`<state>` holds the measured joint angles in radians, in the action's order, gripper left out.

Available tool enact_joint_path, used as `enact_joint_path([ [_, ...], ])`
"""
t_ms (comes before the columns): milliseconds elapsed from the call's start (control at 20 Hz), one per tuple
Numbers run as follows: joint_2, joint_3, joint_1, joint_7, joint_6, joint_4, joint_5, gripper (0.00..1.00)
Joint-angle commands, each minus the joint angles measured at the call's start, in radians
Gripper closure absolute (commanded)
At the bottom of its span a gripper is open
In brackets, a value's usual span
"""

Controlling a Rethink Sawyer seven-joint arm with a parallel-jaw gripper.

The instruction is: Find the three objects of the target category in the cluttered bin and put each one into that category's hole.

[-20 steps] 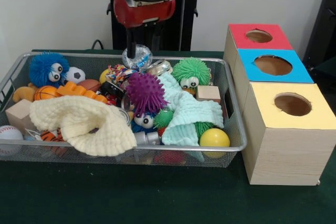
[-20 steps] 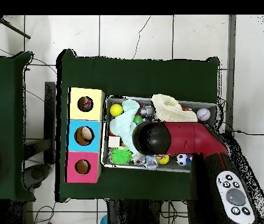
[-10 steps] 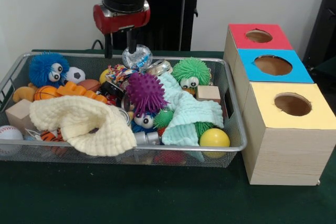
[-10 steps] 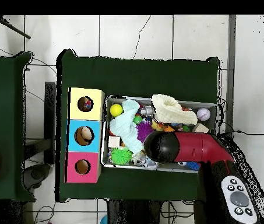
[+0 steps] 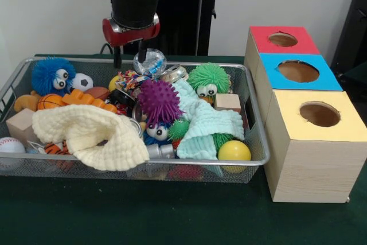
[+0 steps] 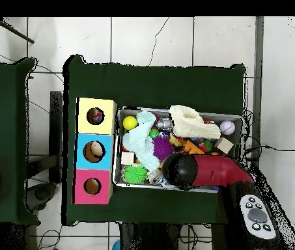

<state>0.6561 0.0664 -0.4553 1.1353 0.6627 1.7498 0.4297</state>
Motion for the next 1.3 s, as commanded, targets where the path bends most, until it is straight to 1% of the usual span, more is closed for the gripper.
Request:
enact_joint_path([
  [50,-0.106,-0.050,0.036,0.250,-0.151,0.080,0.043,0.00],
  [250,-0.138,-0.069,0.045,0.248,-0.220,0.092,0.031,0.00],
  [600,-0.221,-0.077,0.026,0.225,-0.397,0.094,0.029,0.00],
  [800,-0.257,-0.088,0.025,0.213,-0.462,0.086,0.027,0.00],
  [1000,-0.256,-0.088,0.018,0.199,-0.521,0.093,0.026,0.00],
  [1050,-0.255,-0.092,0.020,0.192,-0.526,0.094,0.018,1.00],
  [1200,-0.246,-0.072,-0.001,0.207,-0.521,0.109,-0.012,1.00],
  [1300,-0.191,-0.050,-0.007,0.197,-0.466,0.142,-0.038,1.00],
])
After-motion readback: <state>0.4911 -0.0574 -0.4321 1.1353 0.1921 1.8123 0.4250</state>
